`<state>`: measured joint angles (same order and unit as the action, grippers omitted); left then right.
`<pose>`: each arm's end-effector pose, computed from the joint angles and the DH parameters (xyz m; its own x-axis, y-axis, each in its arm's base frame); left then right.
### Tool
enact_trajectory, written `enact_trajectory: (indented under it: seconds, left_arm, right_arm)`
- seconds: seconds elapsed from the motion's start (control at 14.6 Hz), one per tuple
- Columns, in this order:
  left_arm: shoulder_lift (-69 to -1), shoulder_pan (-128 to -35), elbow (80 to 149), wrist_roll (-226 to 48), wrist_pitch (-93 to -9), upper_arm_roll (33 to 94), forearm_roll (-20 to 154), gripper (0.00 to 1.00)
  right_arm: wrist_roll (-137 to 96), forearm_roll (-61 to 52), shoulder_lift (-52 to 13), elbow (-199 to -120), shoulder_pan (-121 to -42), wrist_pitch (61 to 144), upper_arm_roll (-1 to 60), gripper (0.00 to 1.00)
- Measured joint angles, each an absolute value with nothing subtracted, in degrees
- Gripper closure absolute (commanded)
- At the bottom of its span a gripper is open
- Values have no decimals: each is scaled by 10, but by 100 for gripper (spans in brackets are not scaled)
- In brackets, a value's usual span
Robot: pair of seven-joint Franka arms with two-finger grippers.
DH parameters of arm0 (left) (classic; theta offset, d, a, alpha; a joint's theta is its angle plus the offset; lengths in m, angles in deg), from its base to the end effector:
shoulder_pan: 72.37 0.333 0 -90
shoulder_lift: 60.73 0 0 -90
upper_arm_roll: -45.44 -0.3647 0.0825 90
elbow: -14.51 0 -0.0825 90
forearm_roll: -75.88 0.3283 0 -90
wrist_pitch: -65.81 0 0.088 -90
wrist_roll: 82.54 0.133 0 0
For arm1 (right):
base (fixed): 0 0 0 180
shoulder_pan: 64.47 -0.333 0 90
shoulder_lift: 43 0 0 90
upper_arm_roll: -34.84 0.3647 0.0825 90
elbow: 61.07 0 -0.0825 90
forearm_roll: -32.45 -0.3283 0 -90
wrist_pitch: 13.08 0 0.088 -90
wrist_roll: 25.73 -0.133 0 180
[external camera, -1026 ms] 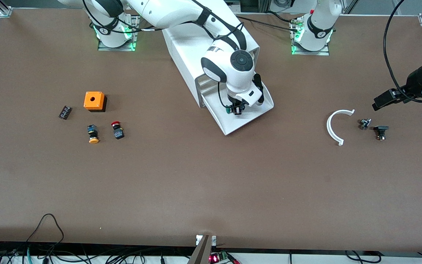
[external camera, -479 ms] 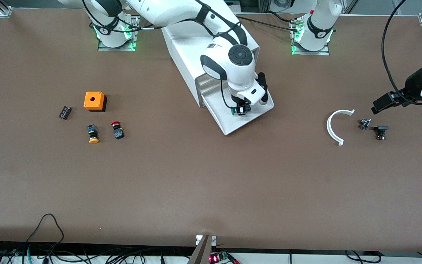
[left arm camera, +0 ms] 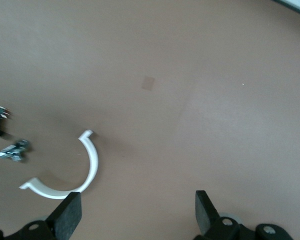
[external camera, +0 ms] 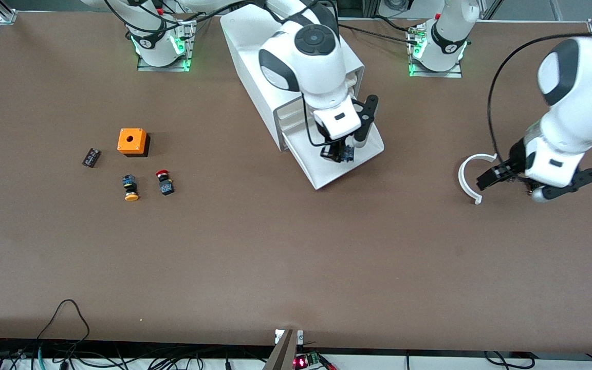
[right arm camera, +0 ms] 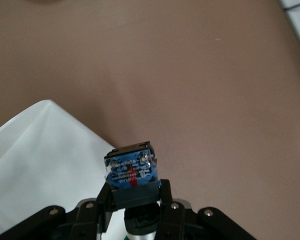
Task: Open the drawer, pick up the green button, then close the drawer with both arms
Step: 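Lift the button out with the right gripper while the left gripper returns, then push the drawer shut with the left gripper while the right gripper carries the button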
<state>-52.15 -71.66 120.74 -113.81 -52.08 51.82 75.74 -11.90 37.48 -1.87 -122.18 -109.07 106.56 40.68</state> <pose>0.5610 -0.0526 0.4909 0.8997 0.4350 0.0369 0.4334 -0.9001 0.0444 0.5125 0.5665 0.4654 0.4068 0.8667 0.2886 0.8896 -0.4477 0.0905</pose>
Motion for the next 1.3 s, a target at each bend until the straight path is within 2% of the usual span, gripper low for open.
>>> enact_trajectory:
  seconds: [0.41, 0.68, 1.09, 1.3]
  left_arm:
    - [-422, -789, 1252, -1321, -692, 546, 757, 0]
    - [-376, -852, 1297, -1438, -781, 547, 757, 0]
    - [-354, -915, 1316, -1511, -790, 548, 757, 0]
    - [-354, -945, 1336, -1512, -790, 549, 757, 0]
  right_arm:
    - [-237, 358, -73, -1271, -971, 1061, 378, 66]
    - [-349, 345, -111, -1352, -916, 1056, 378, 66]
    - [-457, 345, -151, -1509, -853, 1055, 376, 66]
    - [-468, 345, -169, -1592, -830, 1081, 376, 66]
